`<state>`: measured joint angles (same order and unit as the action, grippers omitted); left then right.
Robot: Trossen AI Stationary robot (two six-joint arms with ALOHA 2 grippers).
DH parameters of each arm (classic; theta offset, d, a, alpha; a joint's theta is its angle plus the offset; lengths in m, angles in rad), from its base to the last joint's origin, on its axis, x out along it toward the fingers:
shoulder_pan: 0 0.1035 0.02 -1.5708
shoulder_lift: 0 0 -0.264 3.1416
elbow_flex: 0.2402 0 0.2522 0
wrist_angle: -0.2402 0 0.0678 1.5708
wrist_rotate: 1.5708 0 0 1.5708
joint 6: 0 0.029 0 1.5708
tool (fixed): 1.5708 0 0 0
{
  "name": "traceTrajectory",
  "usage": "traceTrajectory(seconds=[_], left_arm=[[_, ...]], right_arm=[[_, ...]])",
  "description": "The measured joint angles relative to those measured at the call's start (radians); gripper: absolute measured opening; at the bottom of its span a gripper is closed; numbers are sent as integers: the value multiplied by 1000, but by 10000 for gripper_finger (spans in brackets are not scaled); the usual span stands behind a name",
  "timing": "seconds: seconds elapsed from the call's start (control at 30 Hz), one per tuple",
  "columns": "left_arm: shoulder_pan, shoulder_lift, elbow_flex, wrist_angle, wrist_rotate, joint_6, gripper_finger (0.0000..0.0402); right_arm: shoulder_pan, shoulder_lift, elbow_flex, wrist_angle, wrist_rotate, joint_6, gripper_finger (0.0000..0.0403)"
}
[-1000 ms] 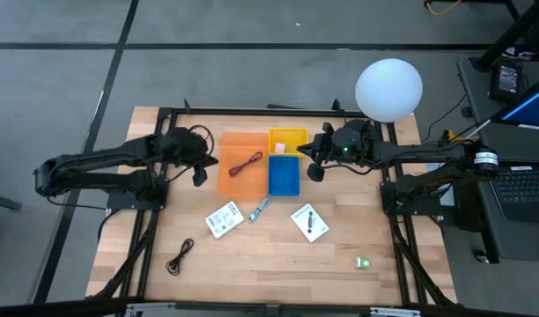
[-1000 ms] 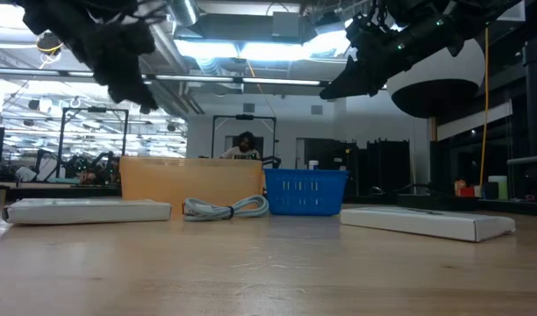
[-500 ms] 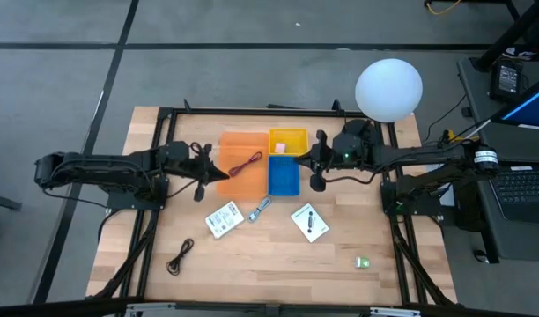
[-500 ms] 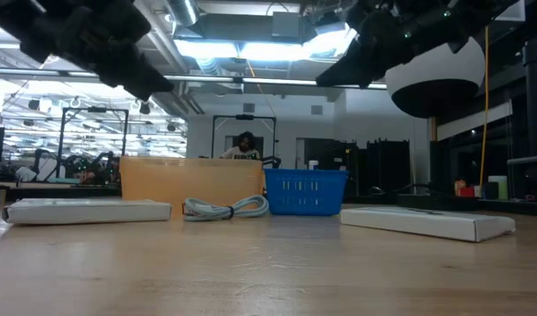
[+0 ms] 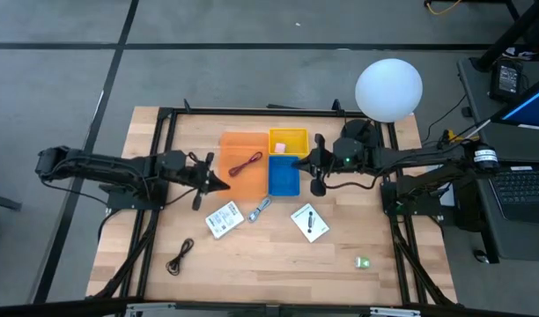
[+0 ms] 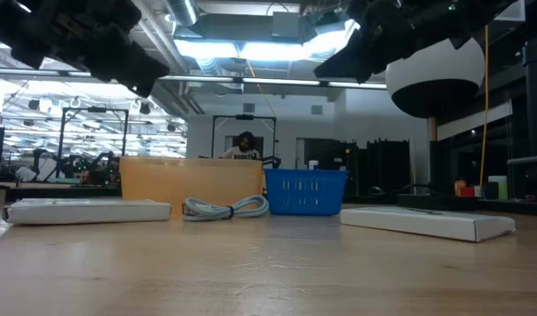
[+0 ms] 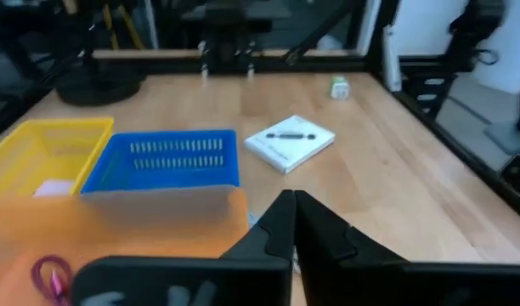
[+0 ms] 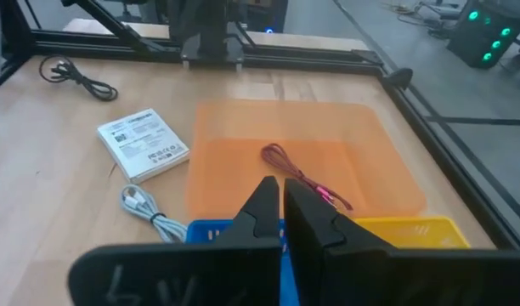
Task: Pick and place items into bin
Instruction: Put the left card reader box into the blue bin
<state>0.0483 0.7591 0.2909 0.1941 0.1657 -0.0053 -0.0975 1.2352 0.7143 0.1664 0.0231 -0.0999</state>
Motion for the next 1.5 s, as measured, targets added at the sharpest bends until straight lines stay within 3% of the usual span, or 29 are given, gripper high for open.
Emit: traceTrajectory(seconds=[0.17, 0.47, 0.67, 0.8, 1.03, 1.27, 1.5], left_arm=[[-83, 19, 0, -18, -123, -38, 2], [-214, 19, 48, -154, -211, -157, 2], [-326, 19, 66, -286, -281, -308, 2], [-415, 19, 66, -289, -289, -381, 1], [-570, 25, 66, -280, -390, -490, 1], [-692, 100, 103, -326, -498, -619, 1], [-746, 236, 241, -631, -536, -859, 1]], right_arm=[[33, 56, 0, 83, 2, 11, 4], [100, 237, 11, 286, 2, 18, 4], [171, 332, 129, 257, 3, 40, 4], [235, 423, 252, 159, 48, 15, 4], [292, 580, 449, -53, 62, -4, 4], [297, 632, 524, -81, 64, -45, 4], [290, 634, 525, -54, 64, -70, 4]])
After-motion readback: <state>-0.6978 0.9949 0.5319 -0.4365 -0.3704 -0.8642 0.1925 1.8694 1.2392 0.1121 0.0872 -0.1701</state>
